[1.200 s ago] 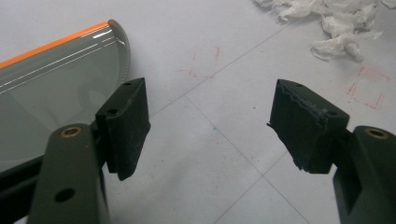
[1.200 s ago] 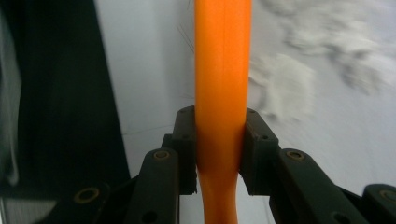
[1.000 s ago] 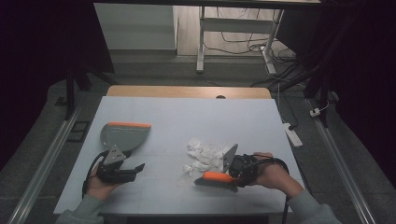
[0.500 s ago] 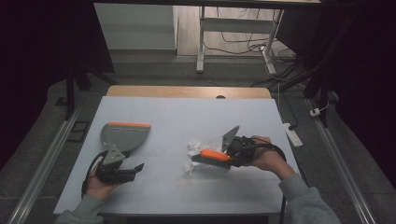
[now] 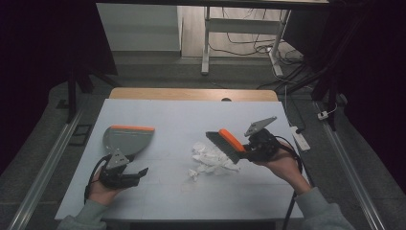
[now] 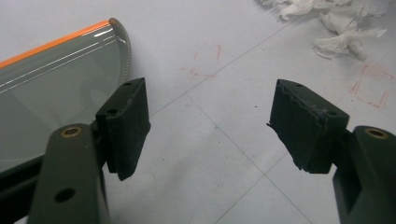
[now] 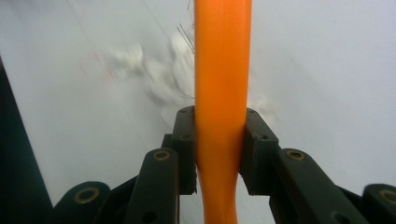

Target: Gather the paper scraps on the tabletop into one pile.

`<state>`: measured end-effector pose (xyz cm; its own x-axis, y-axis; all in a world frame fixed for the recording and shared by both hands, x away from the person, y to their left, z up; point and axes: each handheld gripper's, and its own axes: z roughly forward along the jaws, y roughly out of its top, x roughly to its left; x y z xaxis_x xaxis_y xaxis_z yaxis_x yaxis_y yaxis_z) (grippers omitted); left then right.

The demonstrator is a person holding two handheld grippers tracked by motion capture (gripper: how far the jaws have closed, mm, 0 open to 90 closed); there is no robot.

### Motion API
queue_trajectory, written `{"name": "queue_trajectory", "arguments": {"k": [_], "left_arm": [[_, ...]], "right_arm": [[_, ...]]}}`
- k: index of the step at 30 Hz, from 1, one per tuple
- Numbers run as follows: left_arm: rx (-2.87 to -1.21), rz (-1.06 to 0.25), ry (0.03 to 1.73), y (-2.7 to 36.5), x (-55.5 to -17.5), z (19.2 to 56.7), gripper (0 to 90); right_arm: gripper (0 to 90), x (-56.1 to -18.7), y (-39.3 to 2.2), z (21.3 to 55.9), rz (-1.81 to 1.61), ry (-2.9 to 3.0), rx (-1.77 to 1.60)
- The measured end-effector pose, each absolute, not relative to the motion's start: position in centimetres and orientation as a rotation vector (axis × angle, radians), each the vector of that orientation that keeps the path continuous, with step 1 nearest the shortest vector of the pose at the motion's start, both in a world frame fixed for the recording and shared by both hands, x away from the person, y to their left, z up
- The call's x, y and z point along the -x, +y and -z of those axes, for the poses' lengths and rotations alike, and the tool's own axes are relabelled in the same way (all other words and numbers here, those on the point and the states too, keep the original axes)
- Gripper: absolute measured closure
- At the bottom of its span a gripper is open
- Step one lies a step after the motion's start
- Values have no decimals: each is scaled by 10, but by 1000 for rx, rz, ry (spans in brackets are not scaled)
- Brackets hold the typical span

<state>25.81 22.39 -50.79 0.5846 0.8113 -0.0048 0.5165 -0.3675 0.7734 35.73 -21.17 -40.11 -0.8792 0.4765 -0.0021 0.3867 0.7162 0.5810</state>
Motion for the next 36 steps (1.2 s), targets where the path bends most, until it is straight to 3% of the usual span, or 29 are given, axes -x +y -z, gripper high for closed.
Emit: {"name": "queue_trajectory", "arguments": {"k": [5, 11, 15, 21, 26, 36], "left_arm": [[-2045, -492, 1058, 225, -258, 508, 294], [-2047, -492, 1054, 225, -257, 508, 294], [-2045, -492, 1053, 226, -257, 508, 295], [-2042, -490, 1048, 227, -257, 508, 296], [-2051, -490, 1044, 226, -257, 508, 296], [-2049, -492, 1043, 226, -257, 508, 296]], "right_arm": [[706, -361, -167, 414, -983, 2843, -886], [706, -352, -91, 448, -922, 3030, -798], [706, -354, -62, 468, -829, 3066, -761], [706, -368, -88, 461, -727, 2961, -923], [706, -366, -113, 439, -892, 2924, -967], [706, -394, -118, 411, -1009, 2738, -1035]]}}
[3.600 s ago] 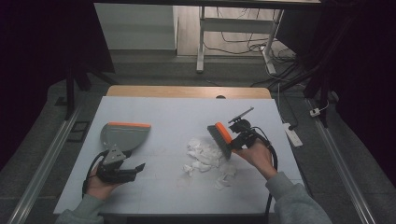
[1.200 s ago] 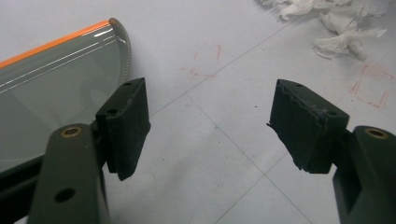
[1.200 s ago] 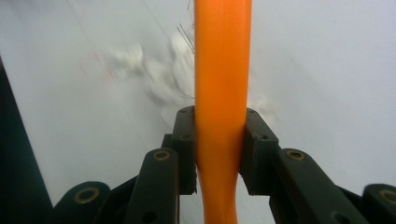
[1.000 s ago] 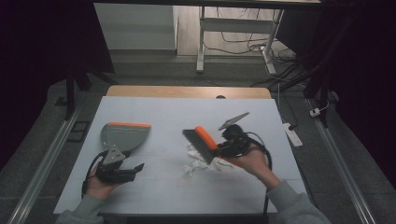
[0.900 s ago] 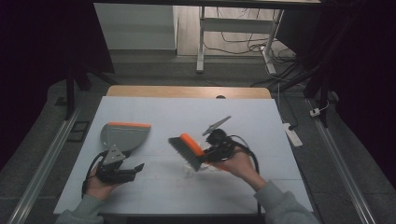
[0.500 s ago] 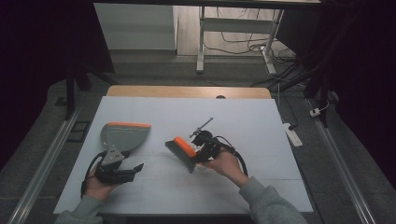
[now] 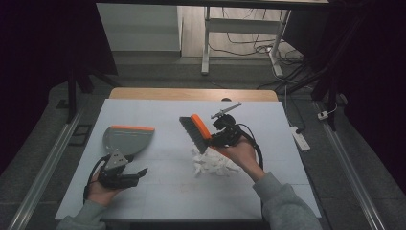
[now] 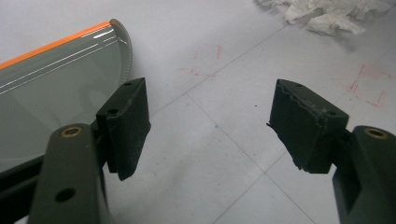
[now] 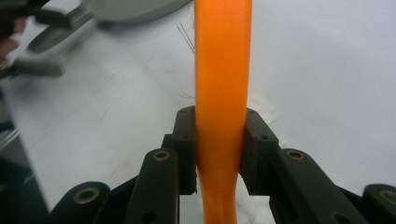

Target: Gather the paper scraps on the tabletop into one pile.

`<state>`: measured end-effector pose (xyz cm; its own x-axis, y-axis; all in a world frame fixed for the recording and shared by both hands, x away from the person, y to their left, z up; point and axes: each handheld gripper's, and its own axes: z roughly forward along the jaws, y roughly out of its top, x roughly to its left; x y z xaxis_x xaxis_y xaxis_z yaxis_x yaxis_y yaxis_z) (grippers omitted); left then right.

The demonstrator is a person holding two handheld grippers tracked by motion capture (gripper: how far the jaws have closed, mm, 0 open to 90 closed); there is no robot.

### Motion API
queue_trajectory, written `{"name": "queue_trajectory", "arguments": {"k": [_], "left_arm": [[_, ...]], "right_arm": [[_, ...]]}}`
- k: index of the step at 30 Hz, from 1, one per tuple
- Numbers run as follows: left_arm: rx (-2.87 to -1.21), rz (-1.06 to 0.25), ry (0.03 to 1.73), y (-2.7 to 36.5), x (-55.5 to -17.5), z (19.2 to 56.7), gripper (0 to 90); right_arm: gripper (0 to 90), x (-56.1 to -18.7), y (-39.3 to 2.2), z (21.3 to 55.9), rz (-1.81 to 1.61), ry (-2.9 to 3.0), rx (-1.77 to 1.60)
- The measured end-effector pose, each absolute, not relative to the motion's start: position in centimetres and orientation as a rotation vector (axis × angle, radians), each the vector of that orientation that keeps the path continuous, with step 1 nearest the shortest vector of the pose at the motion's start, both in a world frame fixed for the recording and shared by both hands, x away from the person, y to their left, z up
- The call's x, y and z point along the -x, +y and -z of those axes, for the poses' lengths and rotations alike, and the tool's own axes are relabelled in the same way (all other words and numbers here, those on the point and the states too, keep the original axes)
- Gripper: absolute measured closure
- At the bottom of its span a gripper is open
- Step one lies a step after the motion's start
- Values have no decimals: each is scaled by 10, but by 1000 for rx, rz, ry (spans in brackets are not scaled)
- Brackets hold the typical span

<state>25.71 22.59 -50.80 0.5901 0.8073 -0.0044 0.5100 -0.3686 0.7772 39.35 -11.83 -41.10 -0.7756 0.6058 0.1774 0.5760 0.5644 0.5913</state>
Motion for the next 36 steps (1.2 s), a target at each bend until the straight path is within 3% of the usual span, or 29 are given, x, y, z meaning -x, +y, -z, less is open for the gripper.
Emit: {"name": "queue_trajectory", "arguments": {"k": [10, 15, 36], "left_arm": [[-2050, -490, 1047, 226, -257, 509, 296], [-2048, -487, 1048, 228, -257, 510, 297], [-2051, -497, 1051, 226, -257, 509, 299]], "right_arm": [[706, -447, -84, 455, -1028, 2734, -1204], [706, -450, -94, 467, -843, 2744, -1241], [706, -392, -152, 407, -1216, 2656, -981]]}}
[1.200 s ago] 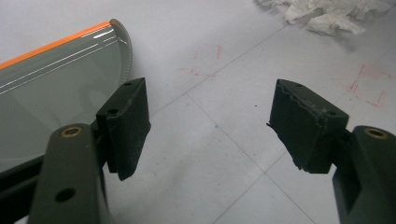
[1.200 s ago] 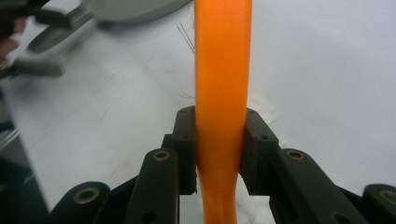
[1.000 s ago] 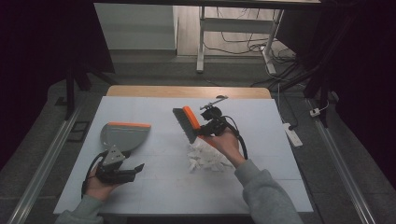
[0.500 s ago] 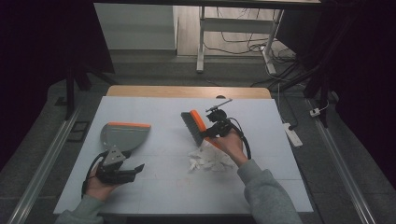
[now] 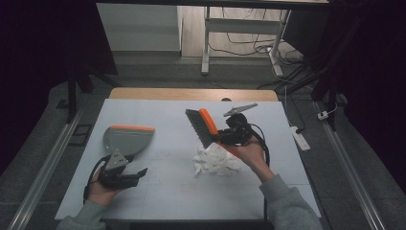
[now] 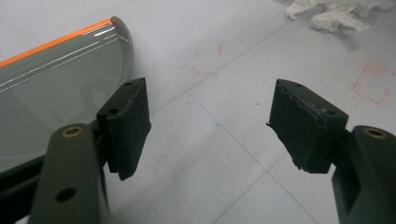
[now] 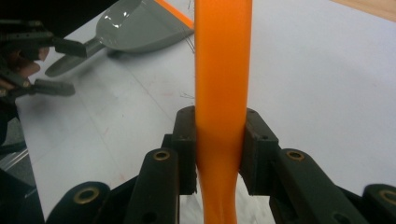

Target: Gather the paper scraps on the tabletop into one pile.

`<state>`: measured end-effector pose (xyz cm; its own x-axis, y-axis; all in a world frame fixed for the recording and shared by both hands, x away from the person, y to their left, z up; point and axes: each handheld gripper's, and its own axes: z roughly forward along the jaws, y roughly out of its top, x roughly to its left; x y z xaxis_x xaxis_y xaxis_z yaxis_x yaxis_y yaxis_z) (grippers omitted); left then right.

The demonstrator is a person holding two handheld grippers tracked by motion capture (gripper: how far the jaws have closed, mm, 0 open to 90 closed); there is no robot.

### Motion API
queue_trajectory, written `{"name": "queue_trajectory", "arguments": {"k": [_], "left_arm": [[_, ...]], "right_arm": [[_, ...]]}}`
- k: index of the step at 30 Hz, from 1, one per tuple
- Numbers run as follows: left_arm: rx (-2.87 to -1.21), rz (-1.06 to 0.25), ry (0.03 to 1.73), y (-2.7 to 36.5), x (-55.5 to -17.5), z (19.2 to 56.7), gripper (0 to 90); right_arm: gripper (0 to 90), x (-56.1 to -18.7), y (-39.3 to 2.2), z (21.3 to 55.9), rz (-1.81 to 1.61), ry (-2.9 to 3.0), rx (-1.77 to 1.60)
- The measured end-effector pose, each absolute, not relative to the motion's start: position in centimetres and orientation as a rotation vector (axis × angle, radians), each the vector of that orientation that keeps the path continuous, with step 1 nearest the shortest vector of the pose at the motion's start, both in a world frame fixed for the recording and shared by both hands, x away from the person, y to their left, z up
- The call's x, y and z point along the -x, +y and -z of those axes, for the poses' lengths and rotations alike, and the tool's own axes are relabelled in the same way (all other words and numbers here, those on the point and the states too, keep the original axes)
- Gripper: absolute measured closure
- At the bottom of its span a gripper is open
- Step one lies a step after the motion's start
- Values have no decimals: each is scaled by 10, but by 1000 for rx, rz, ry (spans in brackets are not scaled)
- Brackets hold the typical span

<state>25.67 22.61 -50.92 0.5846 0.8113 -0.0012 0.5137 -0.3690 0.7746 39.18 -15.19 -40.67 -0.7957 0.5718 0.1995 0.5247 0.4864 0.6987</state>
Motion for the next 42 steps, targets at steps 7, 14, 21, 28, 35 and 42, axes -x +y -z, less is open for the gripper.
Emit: {"name": "queue_trajectory", "arguments": {"k": [7, 14, 21, 28, 35, 42], "left_arm": [[-2049, -498, 1054, 226, -257, 509, 298], [-2047, -499, 1055, 226, -257, 509, 299], [-2046, -501, 1059, 226, -257, 508, 298], [-2044, -504, 1061, 225, -257, 508, 298], [-2044, -502, 1061, 223, -257, 508, 298], [-2049, -501, 1055, 221, -256, 508, 298]], "right_arm": [[706, -378, -190, 410, -1186, 2599, -1013], [706, -361, -226, 422, -1159, 2539, -1019], [706, -344, -260, 437, -1146, 2485, -1068], [706, -325, -293, 452, -1176, 2414, -1107], [706, -316, -315, 462, -1191, 2372, -1125], [706, -315, -318, 468, -1186, 2345, -1107]]}}
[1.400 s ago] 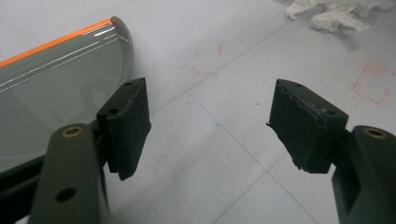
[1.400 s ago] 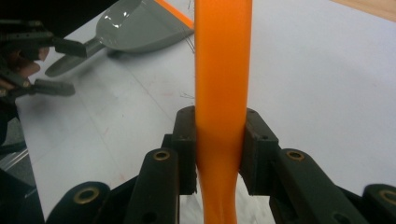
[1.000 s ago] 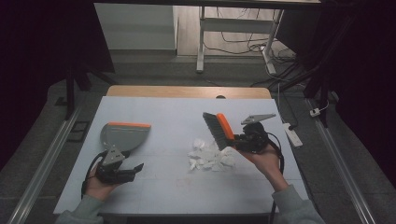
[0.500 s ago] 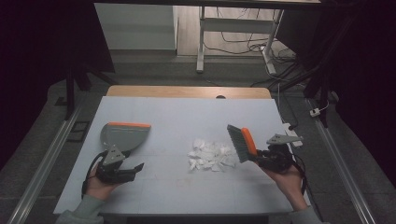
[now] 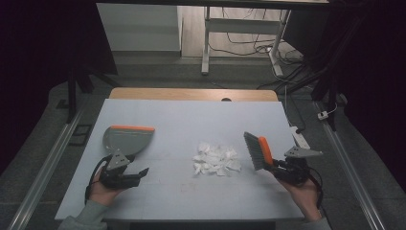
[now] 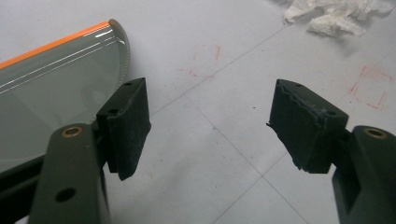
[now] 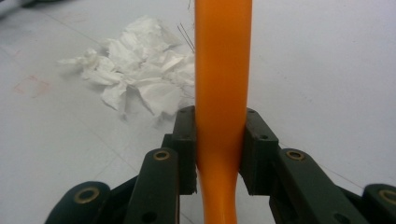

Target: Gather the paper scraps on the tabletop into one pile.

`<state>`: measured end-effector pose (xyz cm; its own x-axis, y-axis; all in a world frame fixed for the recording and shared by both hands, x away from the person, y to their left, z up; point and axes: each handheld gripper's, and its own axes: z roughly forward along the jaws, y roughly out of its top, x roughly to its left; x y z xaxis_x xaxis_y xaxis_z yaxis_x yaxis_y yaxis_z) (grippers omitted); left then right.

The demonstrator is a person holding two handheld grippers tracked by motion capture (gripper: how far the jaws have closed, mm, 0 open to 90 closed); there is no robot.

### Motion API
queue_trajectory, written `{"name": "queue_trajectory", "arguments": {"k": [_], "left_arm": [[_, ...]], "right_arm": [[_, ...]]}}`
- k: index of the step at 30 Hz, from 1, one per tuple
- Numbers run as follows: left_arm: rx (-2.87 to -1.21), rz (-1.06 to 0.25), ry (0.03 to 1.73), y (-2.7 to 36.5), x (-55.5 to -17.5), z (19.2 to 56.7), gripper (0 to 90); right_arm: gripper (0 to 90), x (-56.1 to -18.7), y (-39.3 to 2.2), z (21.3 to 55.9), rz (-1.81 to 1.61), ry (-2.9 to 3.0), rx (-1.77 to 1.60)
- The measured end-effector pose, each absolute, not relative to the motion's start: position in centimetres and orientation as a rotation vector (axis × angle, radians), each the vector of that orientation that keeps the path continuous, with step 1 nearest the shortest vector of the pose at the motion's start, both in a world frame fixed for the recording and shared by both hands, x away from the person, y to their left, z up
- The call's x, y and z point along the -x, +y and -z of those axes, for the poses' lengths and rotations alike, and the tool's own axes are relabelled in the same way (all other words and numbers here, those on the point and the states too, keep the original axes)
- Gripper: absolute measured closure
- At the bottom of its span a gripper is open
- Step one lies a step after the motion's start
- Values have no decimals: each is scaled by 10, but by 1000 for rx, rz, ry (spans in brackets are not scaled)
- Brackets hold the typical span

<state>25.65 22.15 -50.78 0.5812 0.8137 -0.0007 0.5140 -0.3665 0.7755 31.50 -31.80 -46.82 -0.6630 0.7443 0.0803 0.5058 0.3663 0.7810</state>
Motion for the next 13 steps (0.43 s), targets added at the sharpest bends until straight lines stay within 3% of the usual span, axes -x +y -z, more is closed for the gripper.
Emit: {"name": "queue_trajectory", "arguments": {"k": [13], "left_arm": [[-2051, -499, 1049, 220, -257, 508, 297]], "right_arm": [[706, -313, -318, 467, -1212, 2331, -1086]]}}
